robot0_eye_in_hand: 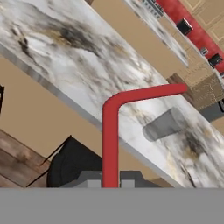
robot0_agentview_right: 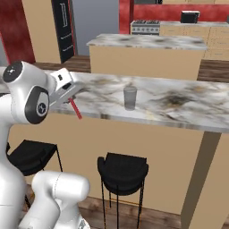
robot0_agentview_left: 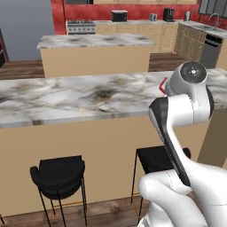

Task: Take a straw from the drawer in front and place it inside the glass cup on the dining counter.

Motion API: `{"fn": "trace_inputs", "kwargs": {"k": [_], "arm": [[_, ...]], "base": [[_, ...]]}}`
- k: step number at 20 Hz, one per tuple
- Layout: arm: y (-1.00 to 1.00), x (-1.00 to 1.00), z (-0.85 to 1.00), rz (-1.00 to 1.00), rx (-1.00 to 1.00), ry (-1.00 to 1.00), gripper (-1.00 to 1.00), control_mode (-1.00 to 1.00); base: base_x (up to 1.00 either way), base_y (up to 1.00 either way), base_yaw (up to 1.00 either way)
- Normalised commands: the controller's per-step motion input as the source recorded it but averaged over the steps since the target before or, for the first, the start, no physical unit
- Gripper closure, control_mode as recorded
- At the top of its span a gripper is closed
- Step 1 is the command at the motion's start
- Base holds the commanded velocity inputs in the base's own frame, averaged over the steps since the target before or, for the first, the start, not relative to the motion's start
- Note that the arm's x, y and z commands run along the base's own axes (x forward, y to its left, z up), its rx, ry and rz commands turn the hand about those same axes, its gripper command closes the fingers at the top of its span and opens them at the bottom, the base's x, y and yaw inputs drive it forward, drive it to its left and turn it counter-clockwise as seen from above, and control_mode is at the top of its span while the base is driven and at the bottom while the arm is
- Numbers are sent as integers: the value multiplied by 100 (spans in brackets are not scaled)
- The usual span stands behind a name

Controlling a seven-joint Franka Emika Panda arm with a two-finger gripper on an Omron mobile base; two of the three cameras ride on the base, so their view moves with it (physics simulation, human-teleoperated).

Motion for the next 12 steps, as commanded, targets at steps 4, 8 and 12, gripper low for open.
{"fn": "trace_inputs", "kwargs": {"k": [4,8,12], "arm": [[0,14,19,-8,5,0,100,-100],[0,17,24,-7,11,0,100,-100],[-3,25,10,2,14,0,100,-100]], "base": [[0,0,0],[0,0,0],[0,0,0]]}}
